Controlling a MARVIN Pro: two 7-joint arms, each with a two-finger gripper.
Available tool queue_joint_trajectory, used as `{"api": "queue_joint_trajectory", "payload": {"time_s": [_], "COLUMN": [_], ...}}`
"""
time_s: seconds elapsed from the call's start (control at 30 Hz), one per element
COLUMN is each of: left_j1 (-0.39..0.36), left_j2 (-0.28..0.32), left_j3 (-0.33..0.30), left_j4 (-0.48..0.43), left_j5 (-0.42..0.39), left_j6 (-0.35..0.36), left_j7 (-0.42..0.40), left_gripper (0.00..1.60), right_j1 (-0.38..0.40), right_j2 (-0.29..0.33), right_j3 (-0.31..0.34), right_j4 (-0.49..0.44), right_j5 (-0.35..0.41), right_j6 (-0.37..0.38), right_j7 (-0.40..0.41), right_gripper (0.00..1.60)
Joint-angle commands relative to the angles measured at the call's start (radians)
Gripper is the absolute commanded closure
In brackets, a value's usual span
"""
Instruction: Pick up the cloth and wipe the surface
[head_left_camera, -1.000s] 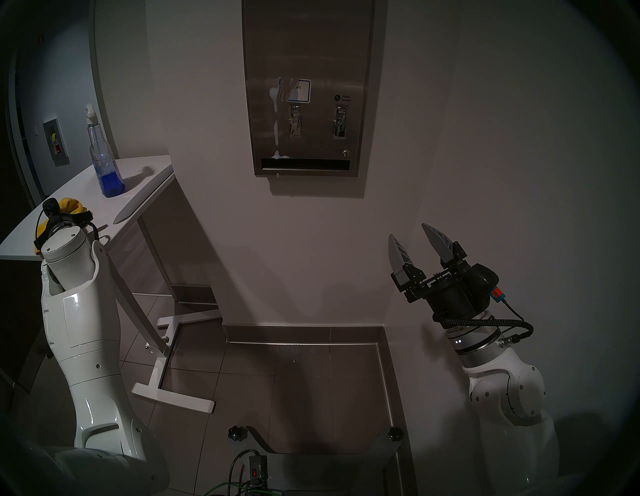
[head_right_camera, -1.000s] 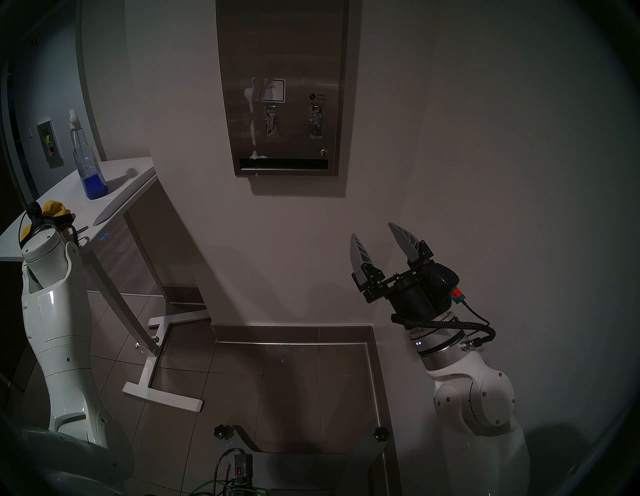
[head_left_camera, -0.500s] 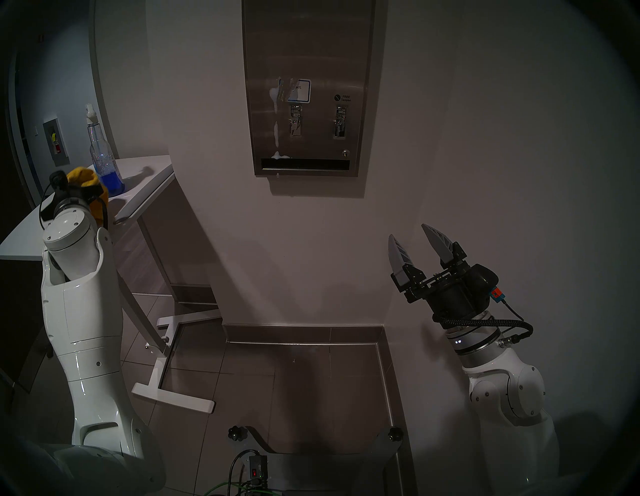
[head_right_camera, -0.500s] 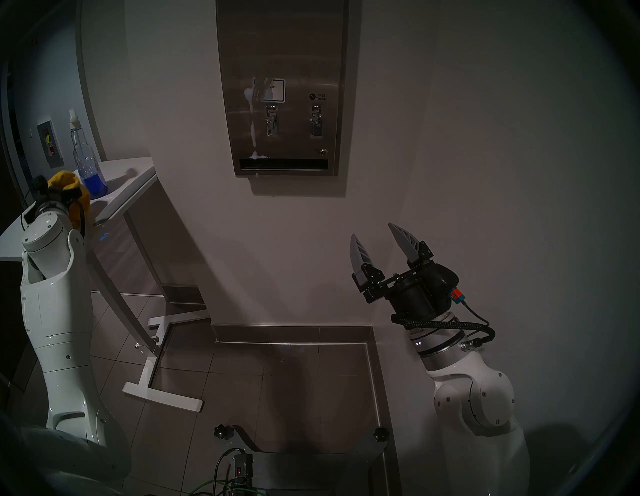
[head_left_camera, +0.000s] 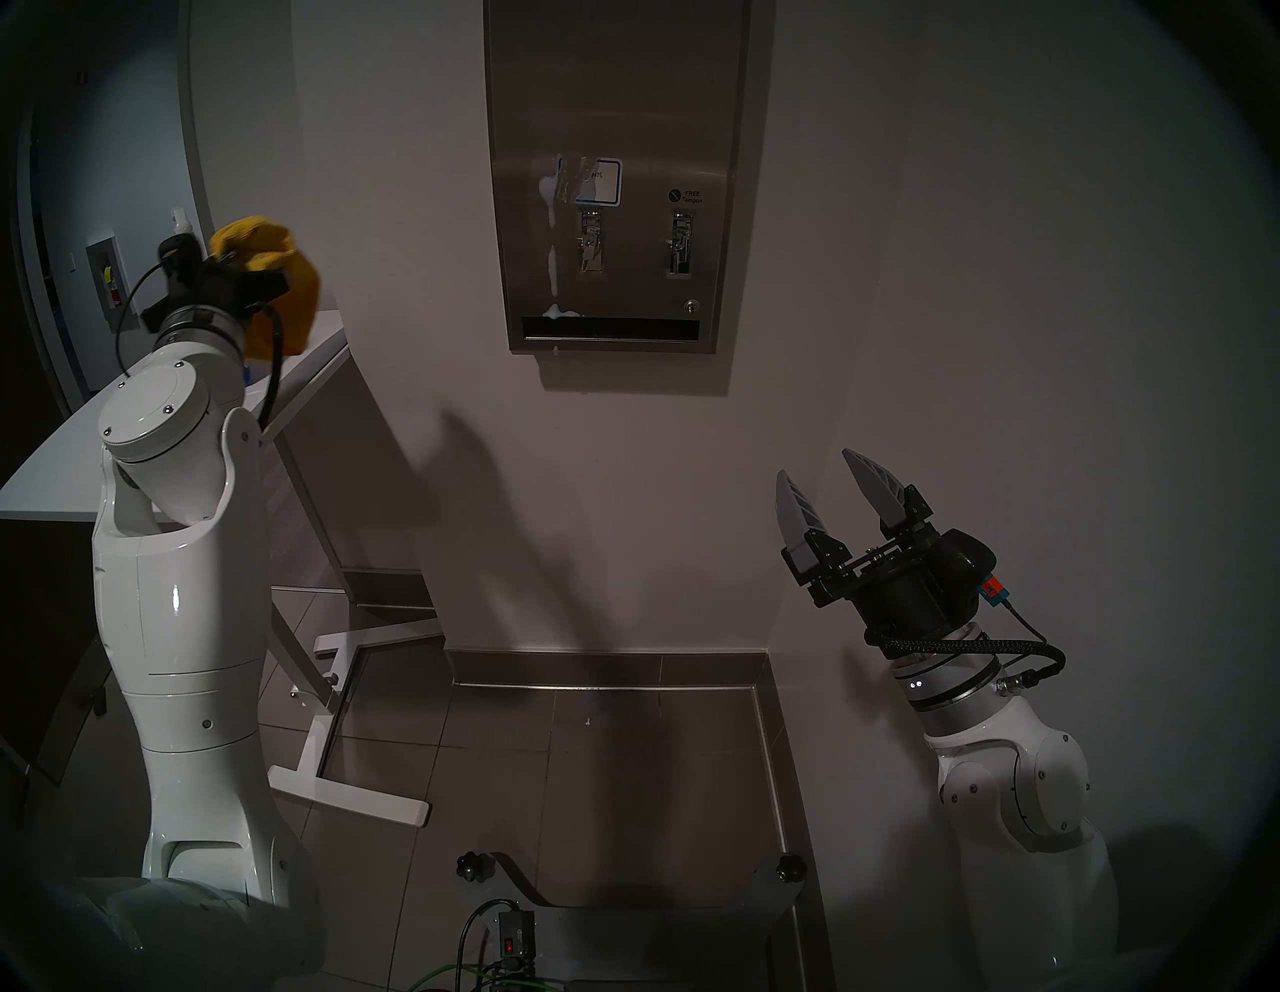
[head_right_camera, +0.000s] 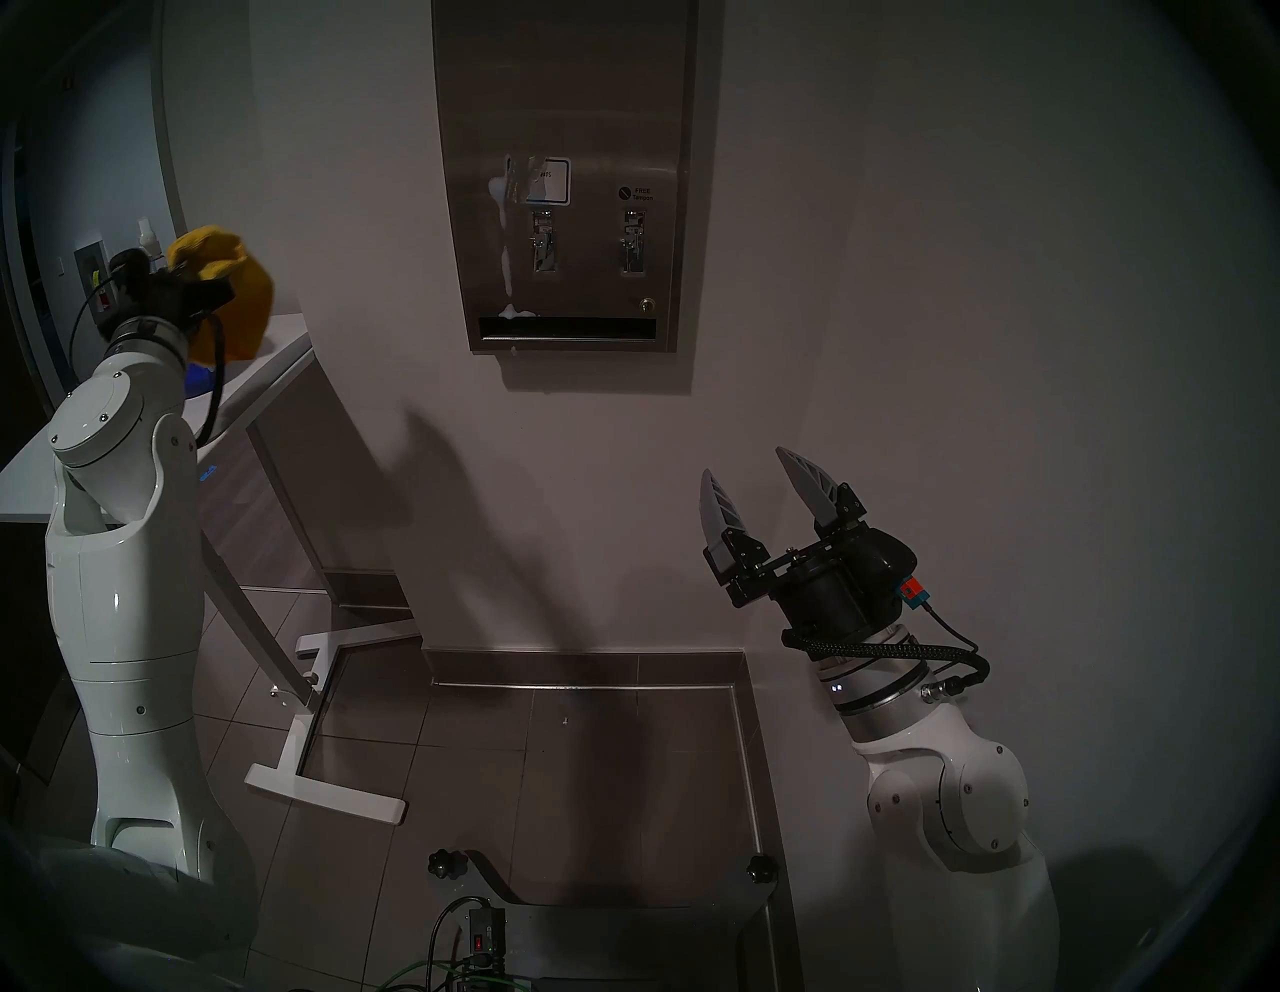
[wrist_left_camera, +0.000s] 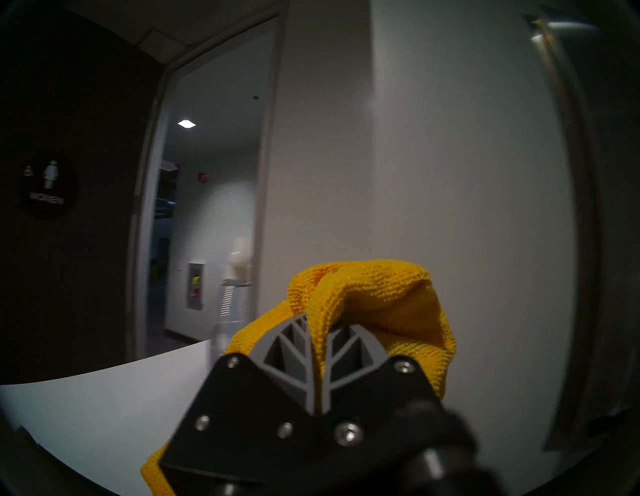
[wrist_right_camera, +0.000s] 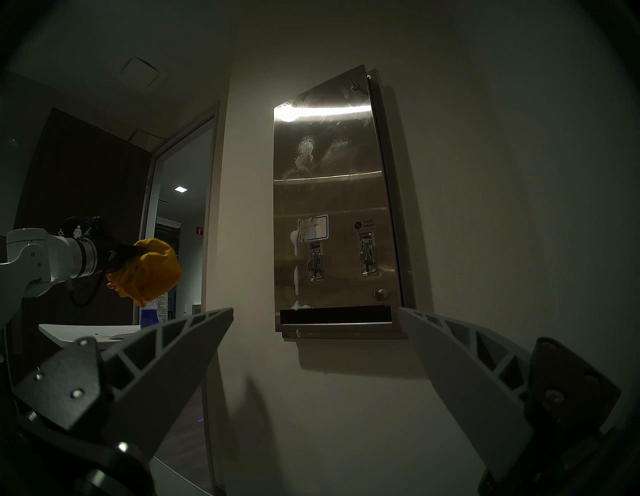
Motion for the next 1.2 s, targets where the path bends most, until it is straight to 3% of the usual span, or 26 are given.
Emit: {"api": "queue_joint_trajectory", "payload": {"time_s": [0.0,0.23,0.33,0.47,1.17], "left_j1": [-0.005,0.051,0.056,0.065,0.065], "left_j2": [0.006,0.021,0.025,0.048,0.044], "left_j3": [0.06,0.069,0.061,0.068,0.05], "left_j4": [-0.108,-0.199,-0.217,-0.22,-0.171], "left_j5": [-0.043,-0.077,-0.129,-0.162,-0.327], "left_j6": [0.001,0.094,0.146,0.149,0.153], "left_j7": [-0.08,-0.127,-0.178,-0.242,-0.448], "left_gripper": [1.6,1.6,1.6,1.6,1.6], "right_j1": [0.011,0.009,0.009,0.009,0.008], "right_j2": [-0.001,-0.001,-0.002,-0.002,-0.002], "right_j3": [-0.002,-0.001,-0.001,-0.001,-0.001], "right_j4": [-0.032,-0.036,-0.036,-0.036,-0.038], "right_j5": [0.002,0.002,0.002,0.002,0.001], "right_j6": [-0.005,-0.003,-0.002,-0.003,-0.001], "right_j7": [0.002,0.001,0.001,0.001,0.0], "right_gripper": [0.0,0.0,0.0,0.0,0.0]}}
